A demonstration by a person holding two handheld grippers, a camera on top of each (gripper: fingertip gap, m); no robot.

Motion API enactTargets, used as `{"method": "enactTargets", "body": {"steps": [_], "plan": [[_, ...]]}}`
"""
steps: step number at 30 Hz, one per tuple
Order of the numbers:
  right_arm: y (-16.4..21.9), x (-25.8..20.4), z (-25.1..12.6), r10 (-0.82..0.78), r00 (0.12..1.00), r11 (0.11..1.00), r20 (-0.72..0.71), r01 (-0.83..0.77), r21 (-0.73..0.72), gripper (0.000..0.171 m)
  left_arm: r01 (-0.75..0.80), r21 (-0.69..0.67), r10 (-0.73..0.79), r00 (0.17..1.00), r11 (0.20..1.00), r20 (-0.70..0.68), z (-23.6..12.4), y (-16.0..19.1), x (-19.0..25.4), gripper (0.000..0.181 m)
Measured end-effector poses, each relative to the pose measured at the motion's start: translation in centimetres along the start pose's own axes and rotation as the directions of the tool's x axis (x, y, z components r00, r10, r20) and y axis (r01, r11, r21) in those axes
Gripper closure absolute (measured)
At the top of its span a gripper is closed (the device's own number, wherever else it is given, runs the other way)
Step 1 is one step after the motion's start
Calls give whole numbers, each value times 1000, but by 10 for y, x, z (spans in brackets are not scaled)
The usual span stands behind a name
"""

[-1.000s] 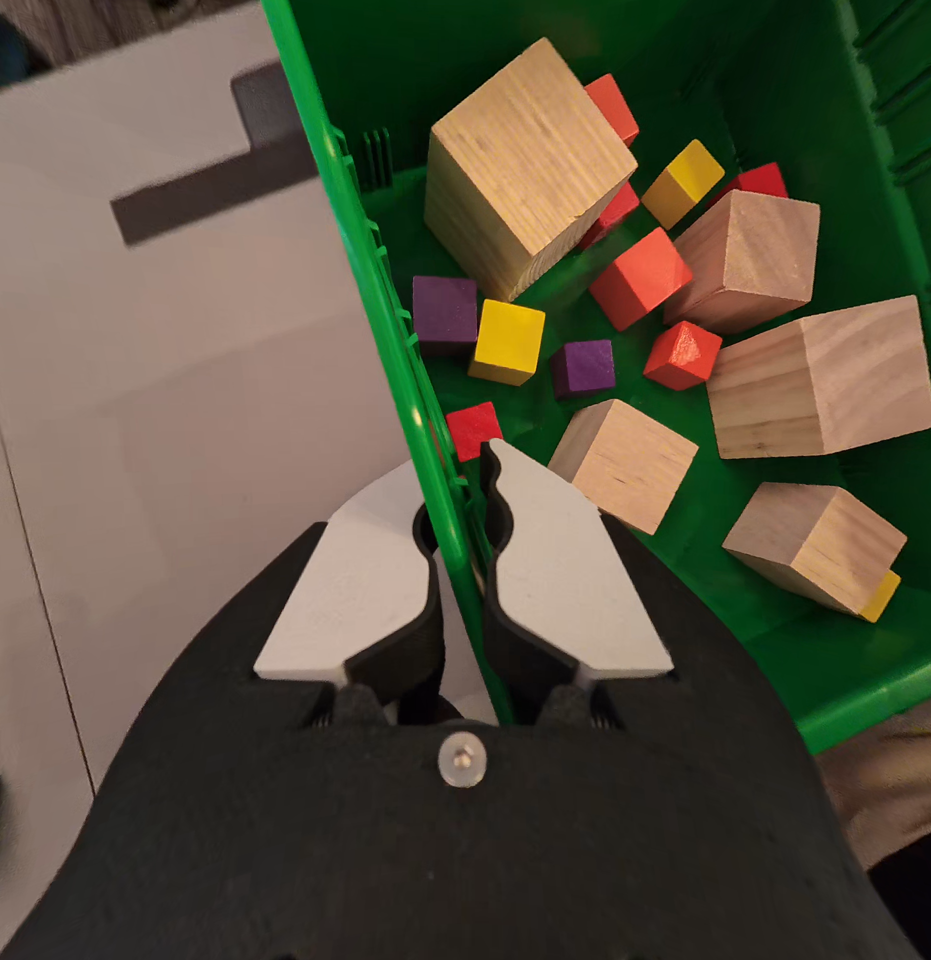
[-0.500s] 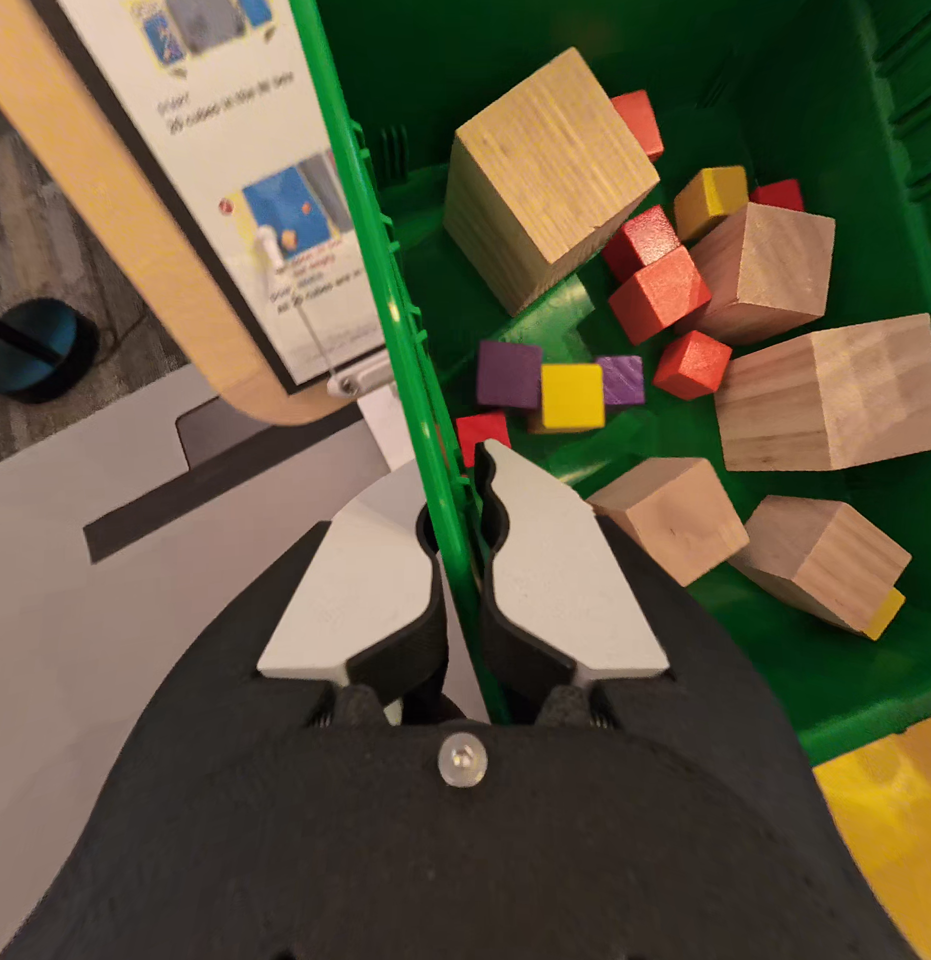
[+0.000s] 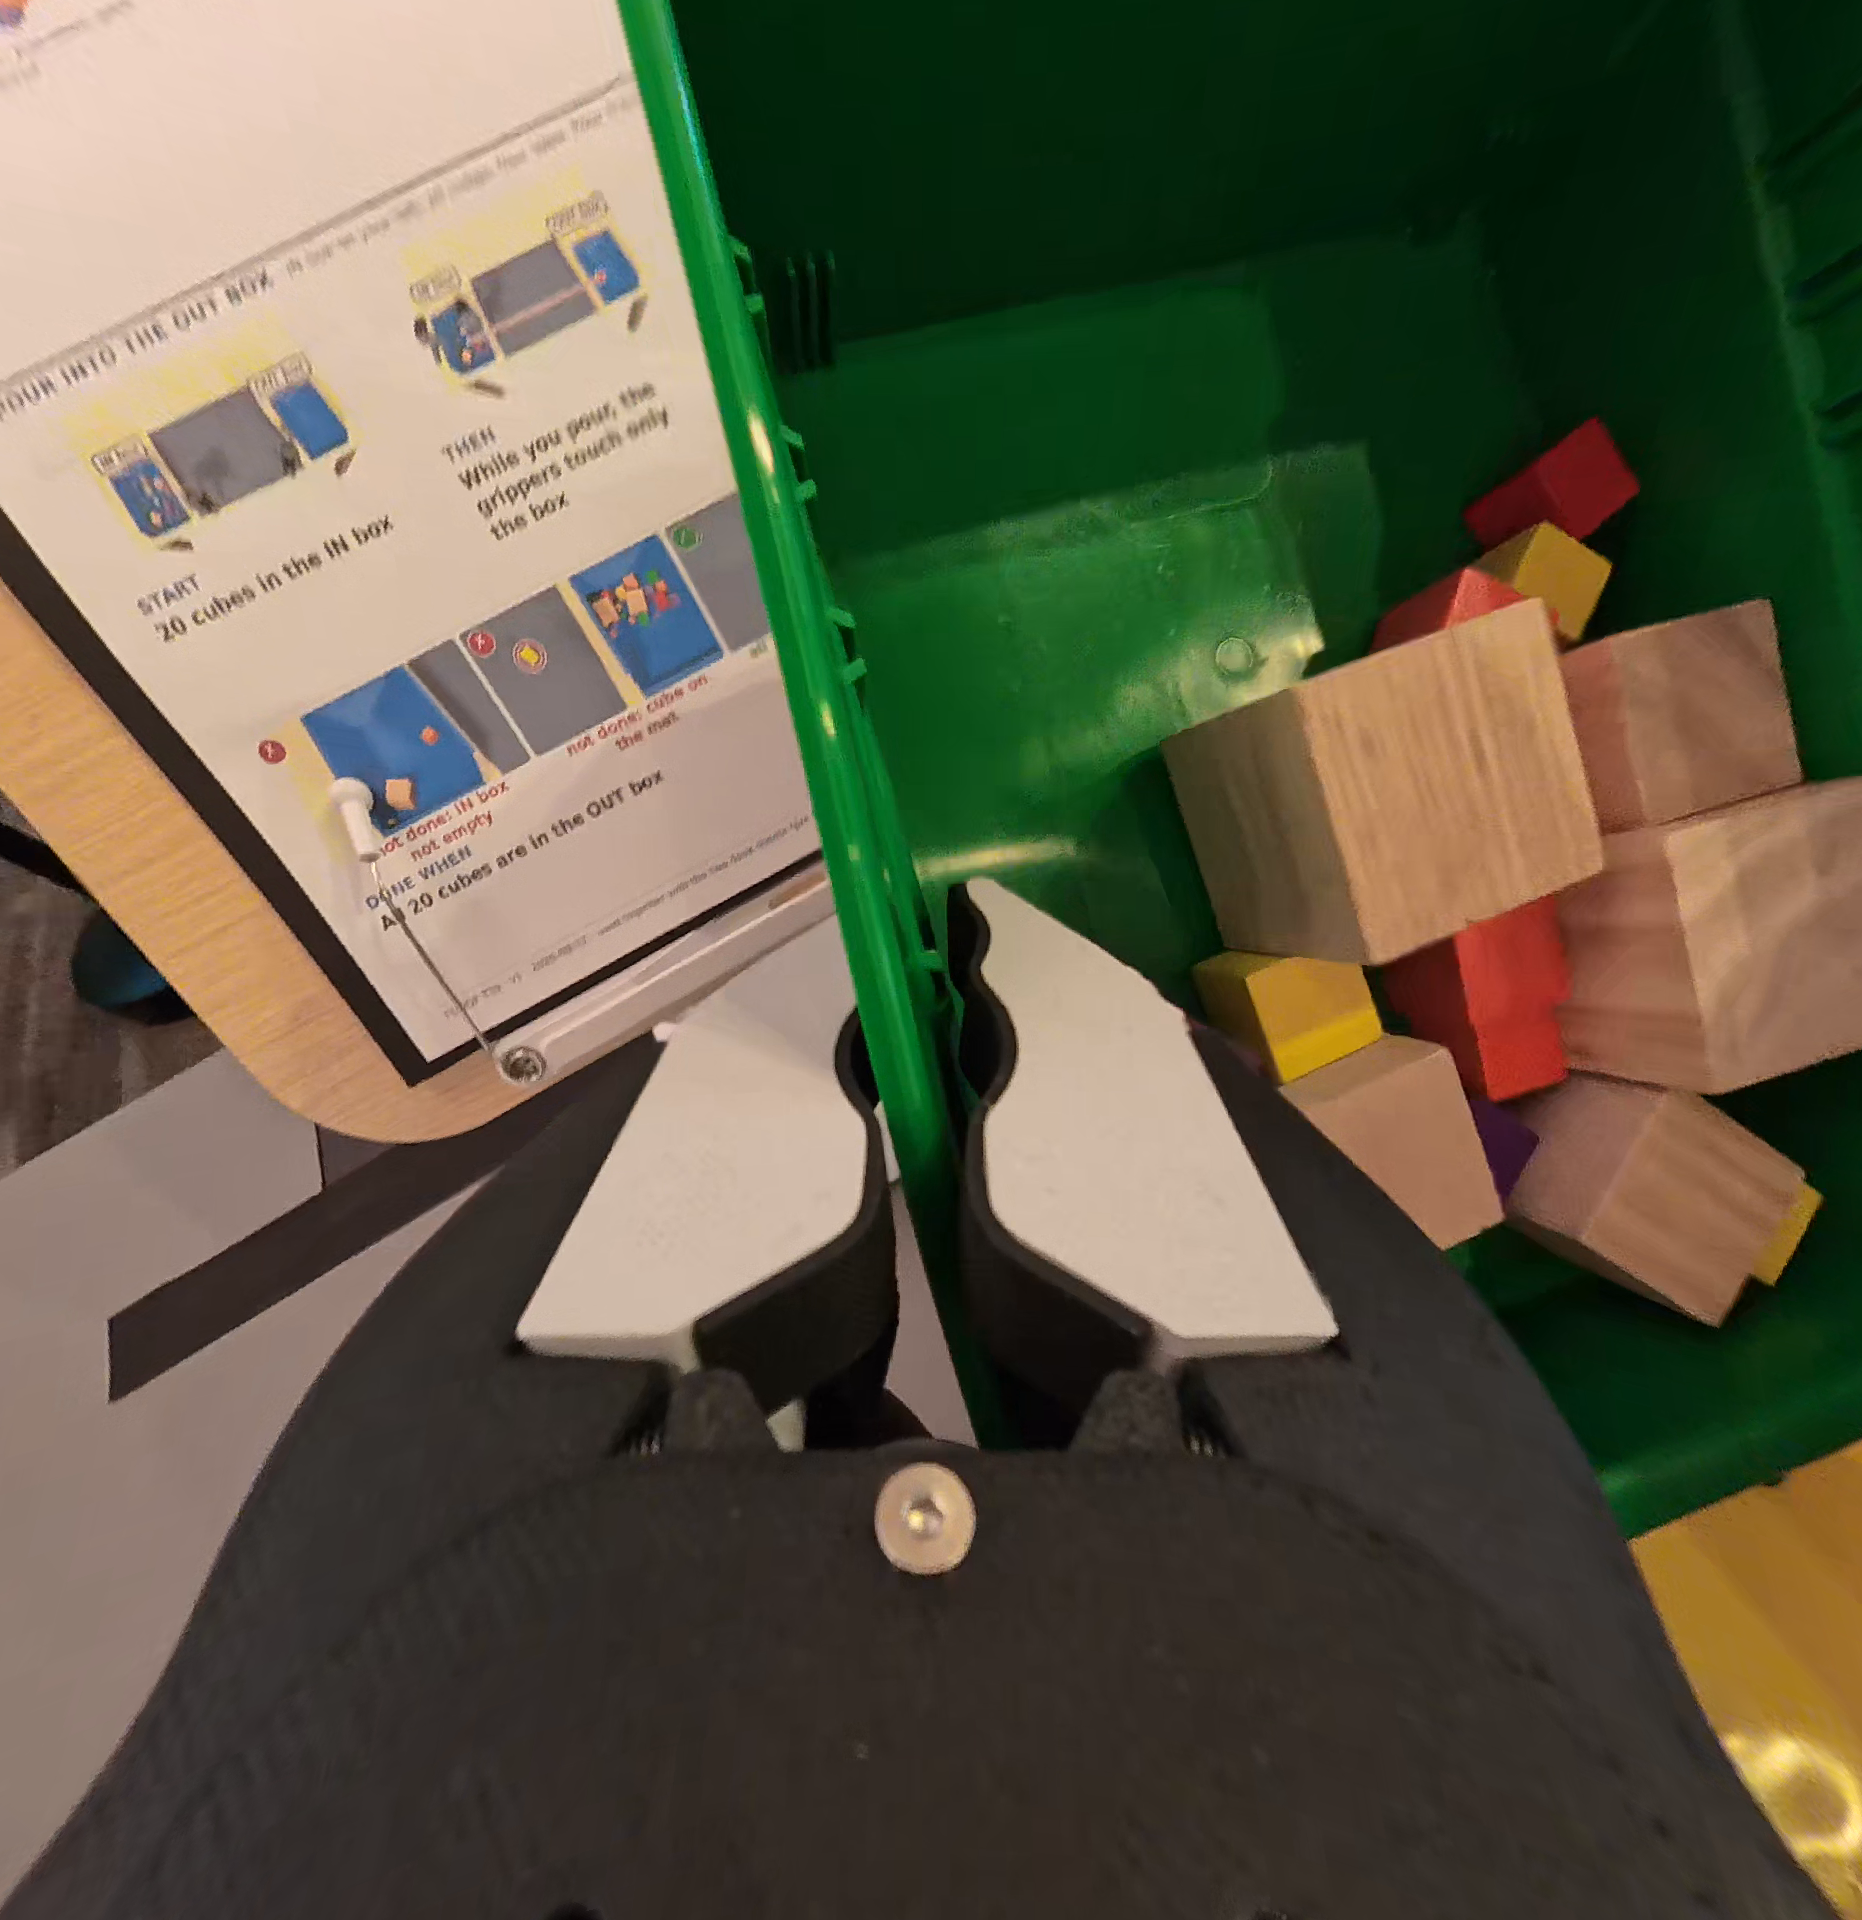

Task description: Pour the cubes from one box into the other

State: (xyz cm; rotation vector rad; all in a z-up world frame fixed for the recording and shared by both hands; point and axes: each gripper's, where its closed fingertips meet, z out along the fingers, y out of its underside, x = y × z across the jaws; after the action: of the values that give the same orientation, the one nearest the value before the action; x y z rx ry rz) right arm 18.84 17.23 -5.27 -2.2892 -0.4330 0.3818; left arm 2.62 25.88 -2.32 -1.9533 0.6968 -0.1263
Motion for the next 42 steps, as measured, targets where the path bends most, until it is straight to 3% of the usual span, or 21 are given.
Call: {"method": "enactTargets", "body": {"steps": [1, 16, 23, 42], "plan": [[0, 2, -1, 0, 1000, 1000, -6, 0, 14, 165, -10, 19, 10, 1000, 1000, 7, 0, -3, 2, 174], [8, 13, -13, 7, 997, 967, -73, 12, 254, 167, -104, 279, 87, 993, 955, 75, -20, -28, 23, 170], [13, 11, -21, -10, 995, 928, -100, 46, 369, 167, -139, 419, 100, 988, 897, 113, -37, -33, 32, 167], [18, 7, -28, -17, 995, 848, -98, 66, 526, 166, -180, 572, 99, 980, 800, 171, -58, -29, 41, 167]]}}
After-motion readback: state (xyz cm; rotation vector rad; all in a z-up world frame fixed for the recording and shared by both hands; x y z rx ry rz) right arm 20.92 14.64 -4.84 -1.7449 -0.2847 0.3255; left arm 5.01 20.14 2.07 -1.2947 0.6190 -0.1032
